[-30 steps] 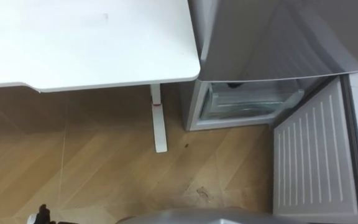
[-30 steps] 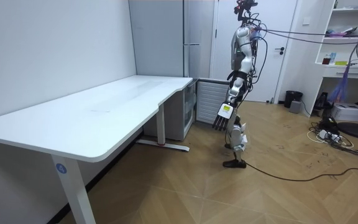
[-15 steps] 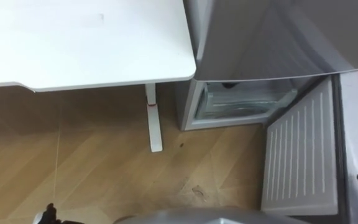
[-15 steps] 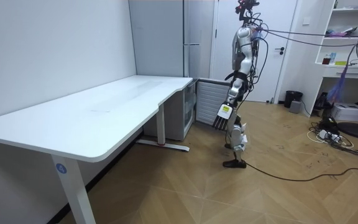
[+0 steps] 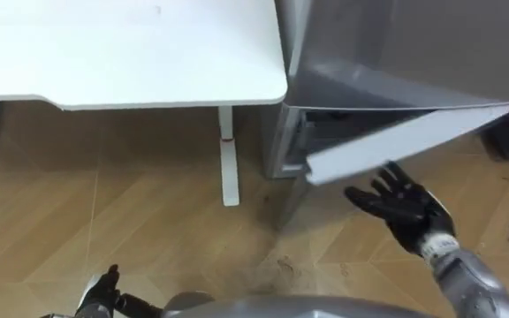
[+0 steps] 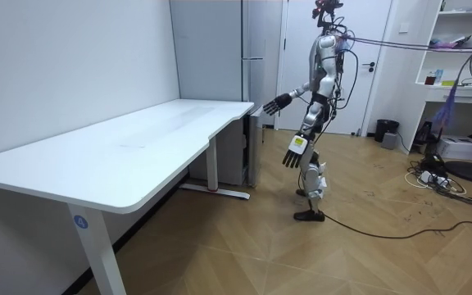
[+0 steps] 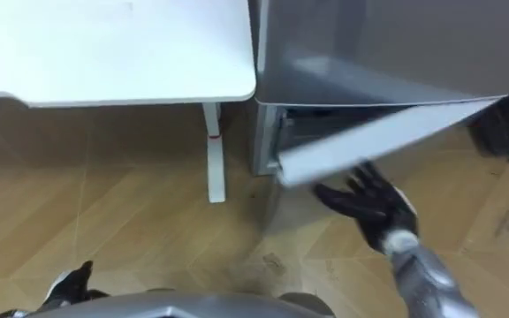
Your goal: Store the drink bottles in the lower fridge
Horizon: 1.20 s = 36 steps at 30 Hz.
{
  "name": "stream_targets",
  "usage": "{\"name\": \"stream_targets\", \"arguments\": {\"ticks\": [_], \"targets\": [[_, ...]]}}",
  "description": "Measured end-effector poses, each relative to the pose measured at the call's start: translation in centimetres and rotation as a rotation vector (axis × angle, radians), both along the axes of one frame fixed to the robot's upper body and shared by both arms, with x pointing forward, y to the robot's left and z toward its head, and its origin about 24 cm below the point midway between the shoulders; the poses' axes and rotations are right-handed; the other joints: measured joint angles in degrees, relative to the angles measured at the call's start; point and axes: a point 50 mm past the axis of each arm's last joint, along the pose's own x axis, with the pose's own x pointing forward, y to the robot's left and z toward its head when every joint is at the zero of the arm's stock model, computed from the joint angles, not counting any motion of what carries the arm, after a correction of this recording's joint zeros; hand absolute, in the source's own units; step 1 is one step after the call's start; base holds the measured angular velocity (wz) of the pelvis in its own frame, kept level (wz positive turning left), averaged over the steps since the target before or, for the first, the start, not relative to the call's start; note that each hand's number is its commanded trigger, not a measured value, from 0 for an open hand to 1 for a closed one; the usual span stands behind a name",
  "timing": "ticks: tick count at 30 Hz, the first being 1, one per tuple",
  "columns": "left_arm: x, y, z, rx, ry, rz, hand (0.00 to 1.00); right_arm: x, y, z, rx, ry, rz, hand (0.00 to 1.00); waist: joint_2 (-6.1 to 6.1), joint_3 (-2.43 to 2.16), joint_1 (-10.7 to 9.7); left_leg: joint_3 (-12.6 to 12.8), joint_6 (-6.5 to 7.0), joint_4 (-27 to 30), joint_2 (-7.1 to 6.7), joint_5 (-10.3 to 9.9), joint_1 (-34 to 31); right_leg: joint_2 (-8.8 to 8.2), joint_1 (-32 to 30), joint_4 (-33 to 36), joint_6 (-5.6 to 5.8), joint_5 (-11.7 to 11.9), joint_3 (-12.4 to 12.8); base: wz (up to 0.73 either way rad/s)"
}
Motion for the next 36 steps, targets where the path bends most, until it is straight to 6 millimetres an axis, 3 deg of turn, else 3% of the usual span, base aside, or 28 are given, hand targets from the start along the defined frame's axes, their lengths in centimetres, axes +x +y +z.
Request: {"name": "stream_targets", "arguments": {"ticks": [1,4,6,12,19,29,36], "targets": [[0.7,-0.2,0.1,-0.003,-0.012,-0.014,0.00,0.6,1.6,1.1,0.051,-0.059,0.112,0.00,0.22,0.03,1.1,-0.8,0.00,0.3,-0.05,0.1,0.1,-0.05,0.2,0.0,0.00,0.0,-0.8,0.40],[0.7,-0.2,0.0,-0.010,-0.009,-0.018,0.00,1.1,3.6,2.9,0.115,-0.143,0.270,0.00,0.11,-0.02,3.4,-1.7,0.04,0.3,-0.25,0.1,-0.2,-0.31,0.4,-0.1,0.00,0.0,-2.4,0.21],[0.4,-0.2,0.0,-0.015,0.002,-0.015,0.00,0.6,3.7,2.7,0.133,-0.128,0.308,0.00,-0.06,-0.05,3.4,-2.9,0.15,0.3,-0.62,0.2,-0.3,-0.62,1.0,-0.2,0.01,0.0,-3.5,0.29],[0.2,-0.1,-0.1,-0.012,0.025,-0.004,0.00,-0.9,3.7,1.7,0.131,-0.066,0.406,0.00,-0.66,-0.21,3.5,-3.5,0.18,0.2,-0.67,0.2,-0.4,-0.67,1.2,-0.2,0.09,-0.1,-4.6,0.04],[-0.3,0.2,-0.1,-0.021,0.031,0.064,0.00,-2.3,1.3,-1.5,-0.057,0.090,0.469,0.00,-1.14,-0.18,3.1,-3.4,0.17,0.2,-0.65,0.2,-0.4,-0.61,2.1,-1.0,0.13,-0.1,-4.8,0.00],[-0.8,0.2,-0.2,-0.022,0.044,0.078,0.00,-3.5,-0.6,-3.4,-0.240,0.198,0.529,0.00,-1.08,-0.18,3.1,-4.1,0.21,0.4,-0.73,0.2,0.0,-0.67,2.9,-1.0,0.13,-0.1,-5.2,0.03],[-1.1,0.3,-0.2,0.005,0.061,0.095,0.00,-7.4,-4.0,-7.4,-0.308,0.492,0.415,0.00,-1.36,-0.39,3.1,-5.4,0.21,1.0,-0.90,0.2,-1.0,-0.67,3.1,-1.9,0.14,-0.1,-6.3,0.09]]}}
